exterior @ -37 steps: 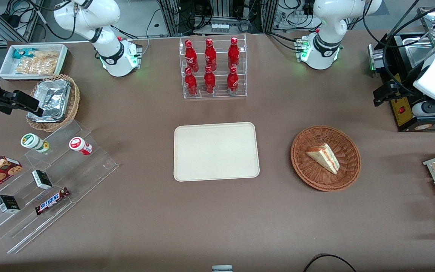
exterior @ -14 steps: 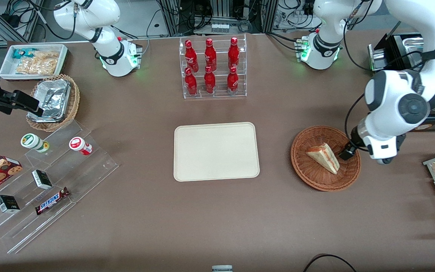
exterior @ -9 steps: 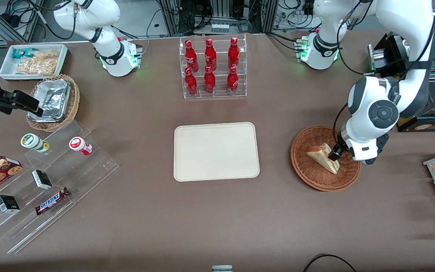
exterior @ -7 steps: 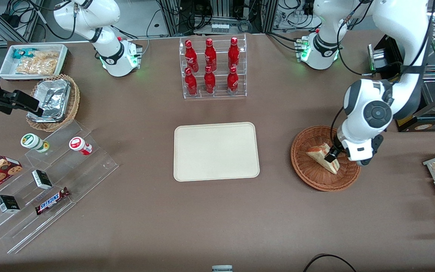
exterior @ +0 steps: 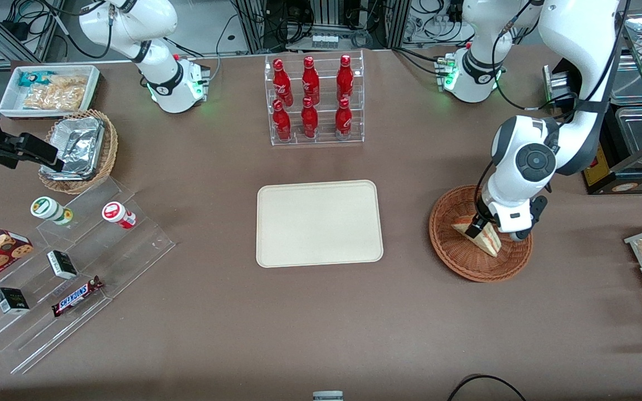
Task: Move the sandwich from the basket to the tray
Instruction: 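Lower the left gripper and close it on the wrapped sandwich, then lift the sandwich and carry it over the cream tray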
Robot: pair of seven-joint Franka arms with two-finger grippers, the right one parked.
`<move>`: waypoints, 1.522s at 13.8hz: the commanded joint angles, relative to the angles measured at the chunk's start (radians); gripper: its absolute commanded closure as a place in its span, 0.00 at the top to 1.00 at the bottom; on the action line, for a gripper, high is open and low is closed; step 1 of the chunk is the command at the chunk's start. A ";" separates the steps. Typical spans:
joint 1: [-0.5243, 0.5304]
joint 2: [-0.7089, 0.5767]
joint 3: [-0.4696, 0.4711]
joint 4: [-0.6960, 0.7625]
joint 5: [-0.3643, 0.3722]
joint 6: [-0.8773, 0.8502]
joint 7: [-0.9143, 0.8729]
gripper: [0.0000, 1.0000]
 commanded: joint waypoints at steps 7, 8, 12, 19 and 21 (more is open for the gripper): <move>0.001 0.087 0.007 0.033 0.038 0.079 -0.009 0.94; 0.002 0.092 0.007 0.033 0.042 0.077 -0.007 0.78; 0.004 0.100 0.009 0.035 0.049 0.072 0.048 0.11; -0.049 -0.052 -0.008 0.096 0.046 -0.241 0.123 0.06; -0.146 -0.054 -0.011 0.200 0.032 -0.367 0.125 0.06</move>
